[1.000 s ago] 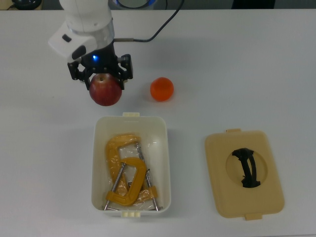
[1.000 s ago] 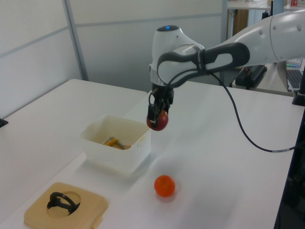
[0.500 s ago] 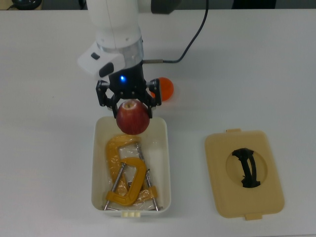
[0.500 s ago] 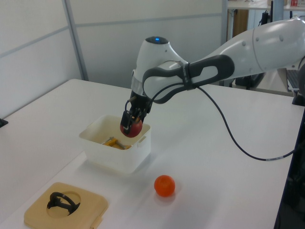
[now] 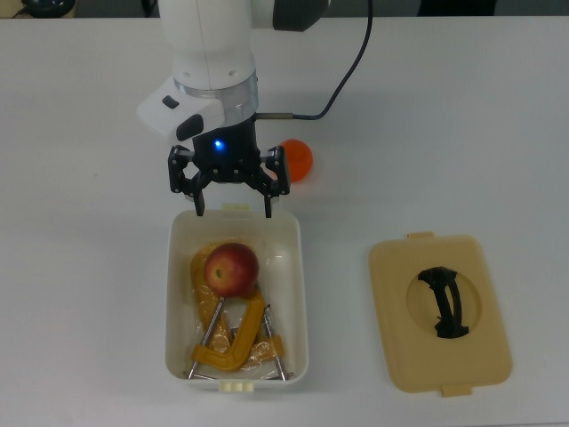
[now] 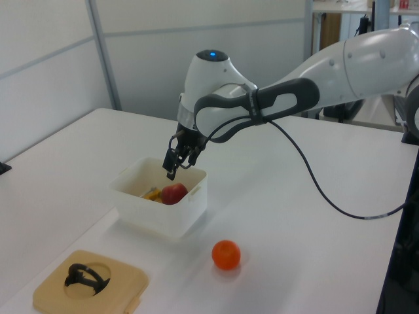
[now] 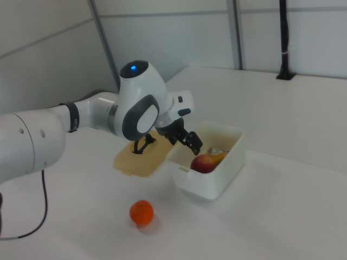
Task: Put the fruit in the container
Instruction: 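Lower the apple into the container and open the gripper, then move the gripper over the orange and lower it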
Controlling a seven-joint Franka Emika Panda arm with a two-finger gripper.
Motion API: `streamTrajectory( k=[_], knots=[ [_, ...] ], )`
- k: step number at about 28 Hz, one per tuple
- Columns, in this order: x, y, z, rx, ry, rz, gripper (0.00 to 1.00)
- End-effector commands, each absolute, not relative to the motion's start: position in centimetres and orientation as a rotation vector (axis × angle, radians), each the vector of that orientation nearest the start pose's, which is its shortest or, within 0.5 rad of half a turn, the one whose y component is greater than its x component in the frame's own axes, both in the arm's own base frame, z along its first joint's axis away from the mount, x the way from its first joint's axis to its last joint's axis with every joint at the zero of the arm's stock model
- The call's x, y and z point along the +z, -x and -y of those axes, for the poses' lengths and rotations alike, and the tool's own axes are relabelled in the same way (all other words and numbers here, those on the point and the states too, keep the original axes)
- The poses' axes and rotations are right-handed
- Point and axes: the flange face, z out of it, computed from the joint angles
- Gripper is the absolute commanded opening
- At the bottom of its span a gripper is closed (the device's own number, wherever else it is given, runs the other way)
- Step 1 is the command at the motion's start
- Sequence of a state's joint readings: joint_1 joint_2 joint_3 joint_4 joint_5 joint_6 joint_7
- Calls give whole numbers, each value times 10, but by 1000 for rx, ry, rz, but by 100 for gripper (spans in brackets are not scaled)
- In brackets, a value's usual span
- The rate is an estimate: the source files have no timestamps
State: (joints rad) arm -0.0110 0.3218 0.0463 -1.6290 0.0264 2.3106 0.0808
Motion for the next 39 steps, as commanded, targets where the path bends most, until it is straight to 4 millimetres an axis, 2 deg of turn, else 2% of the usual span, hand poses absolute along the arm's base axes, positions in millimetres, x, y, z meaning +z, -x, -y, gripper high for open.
streamTrajectory(
  k=[1, 4, 5, 8, 10, 14, 19, 25, 33, 34, 39],
  knots=[
    [474, -670, -31, -387, 3078, -73, 100],
    [473, -657, -44, -253, 3099, -17, 100],
    [466, -646, -53, -129, 3115, 42, 100],
    [460, -632, -63, 48, 3124, 129, 100],
    [451, -620, -78, 177, 3135, 197, 100],
    [437, -610, -96, 268, 3141, 251, 100],
    [408, -595, -124, 376, 3143, 338, 100],
    [379, -597, -129, 451, 3175, 378, 100],
    [356, -598, -138, 501, 3209, 447, 100],
    [349, -597, -139, 520, 3217, 464, 100],
    [339, -598, -142, 536, 3225, 483, 100]
  ],
)
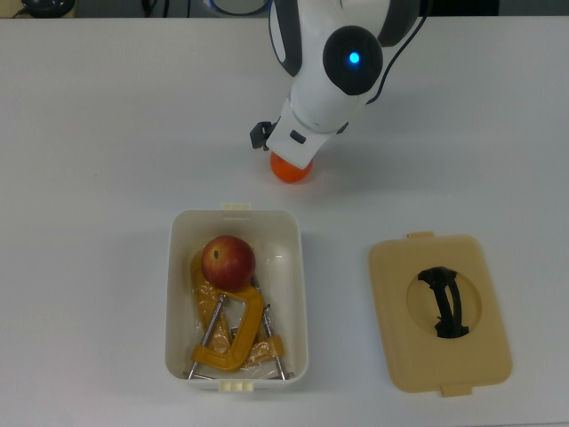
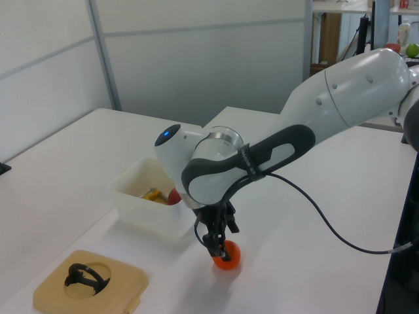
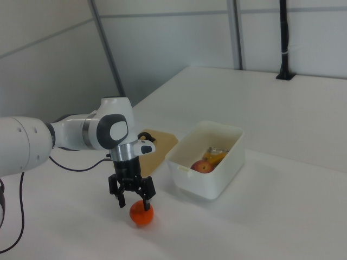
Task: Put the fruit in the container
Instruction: 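Move the gripper over the orange and lower it, then close the gripper around the orange, then lift the orange and carry it over the container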
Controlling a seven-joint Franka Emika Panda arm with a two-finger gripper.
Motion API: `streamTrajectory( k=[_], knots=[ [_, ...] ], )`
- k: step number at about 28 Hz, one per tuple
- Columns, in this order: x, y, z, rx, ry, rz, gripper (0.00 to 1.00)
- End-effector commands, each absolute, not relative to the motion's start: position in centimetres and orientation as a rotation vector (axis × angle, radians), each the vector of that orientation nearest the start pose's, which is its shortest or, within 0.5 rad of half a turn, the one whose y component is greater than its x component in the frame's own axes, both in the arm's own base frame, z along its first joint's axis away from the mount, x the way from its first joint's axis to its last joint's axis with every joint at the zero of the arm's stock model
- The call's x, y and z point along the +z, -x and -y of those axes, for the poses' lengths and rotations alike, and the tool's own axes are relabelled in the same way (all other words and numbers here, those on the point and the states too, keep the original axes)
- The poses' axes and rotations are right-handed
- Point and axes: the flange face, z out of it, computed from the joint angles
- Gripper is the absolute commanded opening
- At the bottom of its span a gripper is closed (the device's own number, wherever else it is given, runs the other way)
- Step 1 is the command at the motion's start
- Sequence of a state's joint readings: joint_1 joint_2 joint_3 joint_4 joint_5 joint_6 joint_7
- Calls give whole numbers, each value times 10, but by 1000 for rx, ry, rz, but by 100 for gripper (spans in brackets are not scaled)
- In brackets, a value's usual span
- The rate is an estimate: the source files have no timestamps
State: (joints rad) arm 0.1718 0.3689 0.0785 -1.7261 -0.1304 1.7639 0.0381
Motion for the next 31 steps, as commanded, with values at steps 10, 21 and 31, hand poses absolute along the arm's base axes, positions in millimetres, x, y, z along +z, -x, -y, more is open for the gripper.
streamTrajectory(
  k=[10, 21, 31],
  knots=[
    [323, -602, -139, 557, 3263, 538, 86],
    [325, -603, -142, 548, 3251, 547, 0],
    [373, -616, -148, 412, 3255, 537, 0]
  ],
)
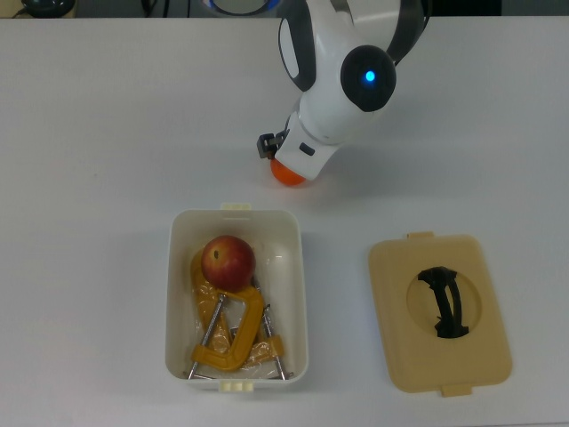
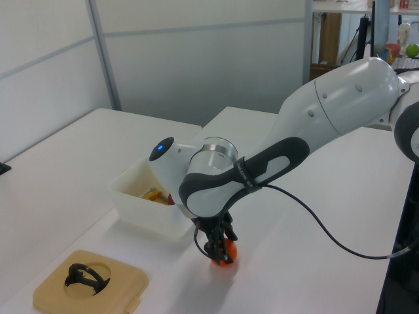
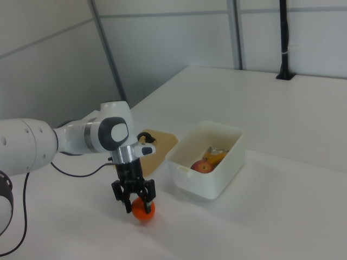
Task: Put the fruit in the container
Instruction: 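Lift the orange and carry it over the container, then lower the orange beside the apple and open the gripper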
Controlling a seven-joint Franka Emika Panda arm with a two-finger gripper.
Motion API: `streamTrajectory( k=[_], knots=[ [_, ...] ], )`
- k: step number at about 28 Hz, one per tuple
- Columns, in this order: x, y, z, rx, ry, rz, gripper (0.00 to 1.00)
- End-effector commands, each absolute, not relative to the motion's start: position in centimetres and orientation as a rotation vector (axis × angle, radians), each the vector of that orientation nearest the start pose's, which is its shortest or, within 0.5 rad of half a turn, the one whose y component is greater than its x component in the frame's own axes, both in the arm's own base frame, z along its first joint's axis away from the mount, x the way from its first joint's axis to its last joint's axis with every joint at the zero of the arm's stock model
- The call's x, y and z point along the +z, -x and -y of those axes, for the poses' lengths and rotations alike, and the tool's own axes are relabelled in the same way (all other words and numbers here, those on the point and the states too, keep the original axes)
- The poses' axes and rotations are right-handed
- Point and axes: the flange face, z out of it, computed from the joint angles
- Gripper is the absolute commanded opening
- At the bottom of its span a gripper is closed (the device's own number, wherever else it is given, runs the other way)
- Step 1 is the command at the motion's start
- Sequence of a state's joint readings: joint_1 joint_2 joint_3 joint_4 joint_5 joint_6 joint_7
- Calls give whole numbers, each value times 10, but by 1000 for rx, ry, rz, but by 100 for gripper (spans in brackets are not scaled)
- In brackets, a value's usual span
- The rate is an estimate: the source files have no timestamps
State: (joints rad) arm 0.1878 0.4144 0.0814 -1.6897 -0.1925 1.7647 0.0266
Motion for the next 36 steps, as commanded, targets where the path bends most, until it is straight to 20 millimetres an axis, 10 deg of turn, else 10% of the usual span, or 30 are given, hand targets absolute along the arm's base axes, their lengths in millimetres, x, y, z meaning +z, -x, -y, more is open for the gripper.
streamTrajectory(
  k=[1, 12, 23, 26, 27, 29, 36],
  knots=[
    [382, -620, -147, 383, 3255, 527, 0],
    [468, -663, -95, 60, 3168, 264, 0],
    [484, -696, -60, -337, 3105, 35, 0],
    [485, -699, -51, -377, 3097, -7, 27],
    [484, -700, -50, -379, 3097, -15, 67],
    [484, -700, -49, -381, 3102, -6, 97],
    [486, -691, -43, -277, 3130, 16, 100]
  ],
)
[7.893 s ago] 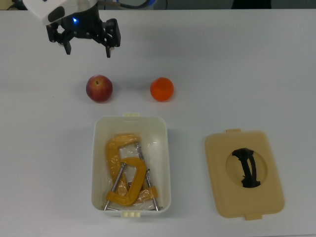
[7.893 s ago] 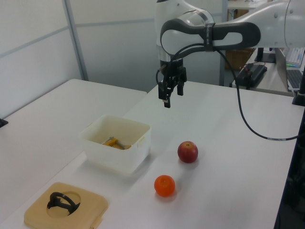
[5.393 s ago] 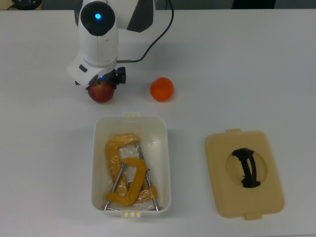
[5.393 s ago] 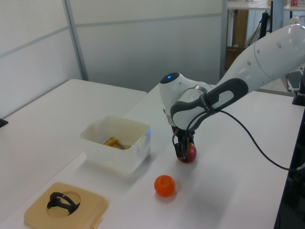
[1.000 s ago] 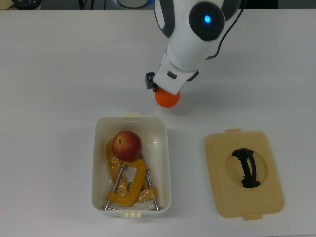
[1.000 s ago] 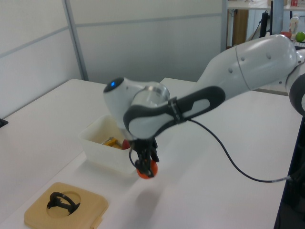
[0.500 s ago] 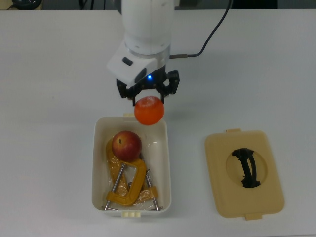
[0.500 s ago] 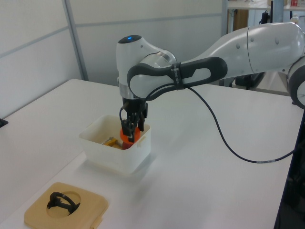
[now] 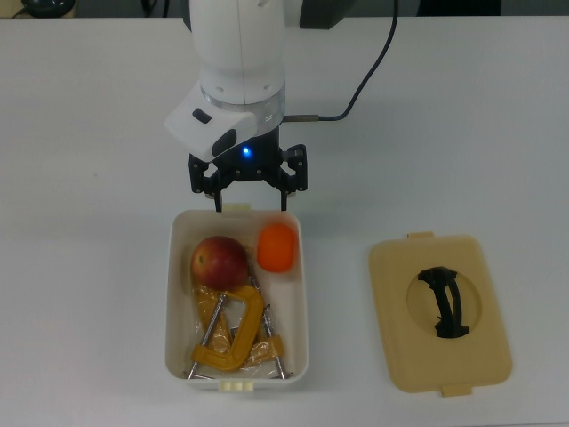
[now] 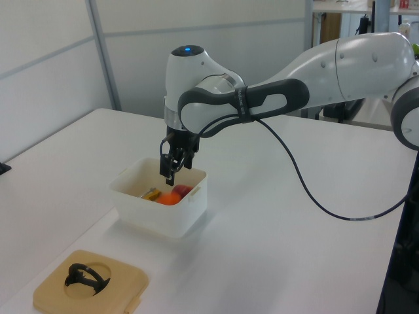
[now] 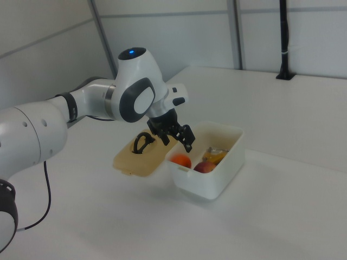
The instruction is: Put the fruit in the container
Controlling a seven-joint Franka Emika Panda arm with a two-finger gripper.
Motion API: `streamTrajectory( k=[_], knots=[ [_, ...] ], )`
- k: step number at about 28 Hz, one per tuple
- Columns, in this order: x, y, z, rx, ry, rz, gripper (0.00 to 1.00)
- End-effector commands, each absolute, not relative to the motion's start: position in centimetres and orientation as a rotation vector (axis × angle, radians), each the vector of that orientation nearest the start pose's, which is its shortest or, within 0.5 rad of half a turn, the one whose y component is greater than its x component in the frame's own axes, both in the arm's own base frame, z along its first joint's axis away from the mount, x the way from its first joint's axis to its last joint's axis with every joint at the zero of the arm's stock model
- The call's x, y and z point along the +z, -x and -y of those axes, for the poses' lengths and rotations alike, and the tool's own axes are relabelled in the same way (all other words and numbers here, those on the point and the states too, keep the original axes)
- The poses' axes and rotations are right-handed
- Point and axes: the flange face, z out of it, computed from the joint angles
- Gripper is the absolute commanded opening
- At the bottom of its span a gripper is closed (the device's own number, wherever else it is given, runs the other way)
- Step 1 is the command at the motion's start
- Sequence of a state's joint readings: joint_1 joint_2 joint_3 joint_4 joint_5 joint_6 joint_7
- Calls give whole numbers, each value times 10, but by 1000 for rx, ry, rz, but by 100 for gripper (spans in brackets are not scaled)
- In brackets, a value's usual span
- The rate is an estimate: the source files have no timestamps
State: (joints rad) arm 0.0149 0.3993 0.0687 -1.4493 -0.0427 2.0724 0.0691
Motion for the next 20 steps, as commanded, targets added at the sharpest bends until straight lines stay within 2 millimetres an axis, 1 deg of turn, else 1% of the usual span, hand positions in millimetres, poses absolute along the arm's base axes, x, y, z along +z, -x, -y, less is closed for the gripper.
streamTrajectory(
  k=[1, 4, 5, 9, 10, 13, 15, 20],
  knots=[
    [486, -689, -37, -251, 3136, 1, 100],
    [491, -682, -26, -186, 3150, -13, 100],
    [493, -677, -18, -146, 3159, -26, 100],
    [498, -669, -3, -70, 3174, -23, 100],
    [500, -664, 4, -37, 3179, -21, 100],
    [503, -658, 14, 10, 3193, -30, 100],
    [502, -656, 22, 40, 3200, -44, 100],
    [501, -655, 28, 50, 3203, -58, 100]
  ],
)
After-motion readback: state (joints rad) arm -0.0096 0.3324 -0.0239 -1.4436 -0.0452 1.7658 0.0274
